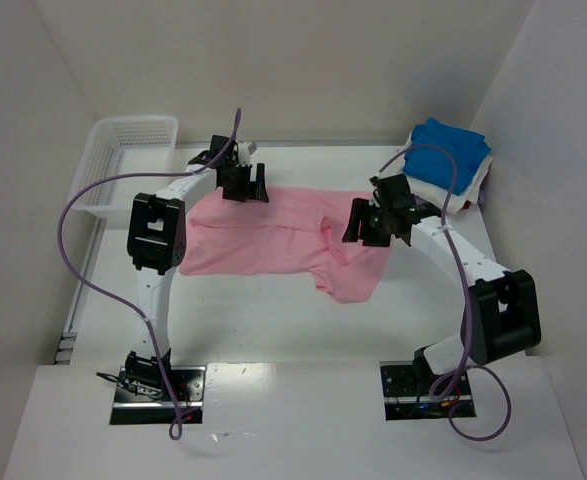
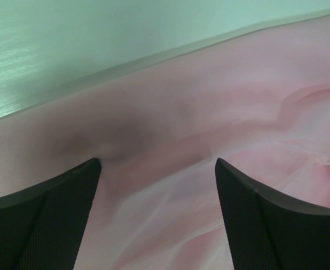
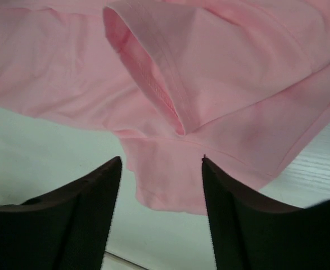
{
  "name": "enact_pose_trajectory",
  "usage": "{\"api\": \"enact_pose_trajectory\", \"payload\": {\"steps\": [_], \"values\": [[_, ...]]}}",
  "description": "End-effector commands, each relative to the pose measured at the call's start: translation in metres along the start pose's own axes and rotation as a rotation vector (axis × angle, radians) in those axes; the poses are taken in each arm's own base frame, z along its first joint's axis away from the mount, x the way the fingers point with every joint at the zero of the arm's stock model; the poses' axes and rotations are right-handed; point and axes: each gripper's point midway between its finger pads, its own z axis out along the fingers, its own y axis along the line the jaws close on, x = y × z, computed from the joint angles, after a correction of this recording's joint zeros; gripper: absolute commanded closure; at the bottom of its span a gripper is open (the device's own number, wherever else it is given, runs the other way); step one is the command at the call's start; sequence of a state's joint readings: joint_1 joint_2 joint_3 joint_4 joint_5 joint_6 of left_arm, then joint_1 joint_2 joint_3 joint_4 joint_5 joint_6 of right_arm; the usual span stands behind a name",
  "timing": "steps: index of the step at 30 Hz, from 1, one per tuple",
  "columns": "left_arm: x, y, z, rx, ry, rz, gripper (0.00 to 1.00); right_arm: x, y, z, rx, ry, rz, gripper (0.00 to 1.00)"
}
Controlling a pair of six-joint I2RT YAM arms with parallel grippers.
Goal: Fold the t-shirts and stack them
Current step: Fold the flattened tshirt in 1/3 of the way
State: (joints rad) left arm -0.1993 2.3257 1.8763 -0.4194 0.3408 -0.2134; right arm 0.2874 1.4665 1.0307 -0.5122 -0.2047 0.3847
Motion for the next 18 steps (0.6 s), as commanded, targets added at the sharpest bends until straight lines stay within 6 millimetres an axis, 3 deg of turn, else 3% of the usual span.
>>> {"api": "enact_pose_trajectory", "payload": {"steps": [1,3,5,7,9,13,18], "values": [[0.02,0.009,0.016,-0.015,0.064,-0.001,0.08,-0.057,0.021,-0.04,-0.009,-0.198,-0.013,0.28],[0.02,0.009,0.016,-0.015,0.064,-0.001,0.08,-0.076,0.031,-0.046,-0.039,-0.265,-0.026,0.23],[0.021,0.007,0.016,-0.007,0.065,-0.001,0.08,-0.098,0.038,-0.036,-0.061,-0.315,-0.044,0.24],[0.021,0.007,0.015,-0.006,0.065,-0.001,0.08,-0.109,0.039,-0.023,-0.062,-0.333,-0.032,0.37],[0.022,0.007,0.014,-0.006,0.067,0.009,0.08,-0.123,0.034,0.009,-0.041,-0.334,-0.003,0.59],[0.024,0.007,0.013,-0.006,0.071,0.018,0.08,-0.135,0.031,0.048,0.004,-0.32,-0.016,0.85],[0.022,0.006,0.011,-0.005,0.066,0.02,0.08,-0.125,0.039,0.088,0.037,-0.246,-0.059,1.0]]}}
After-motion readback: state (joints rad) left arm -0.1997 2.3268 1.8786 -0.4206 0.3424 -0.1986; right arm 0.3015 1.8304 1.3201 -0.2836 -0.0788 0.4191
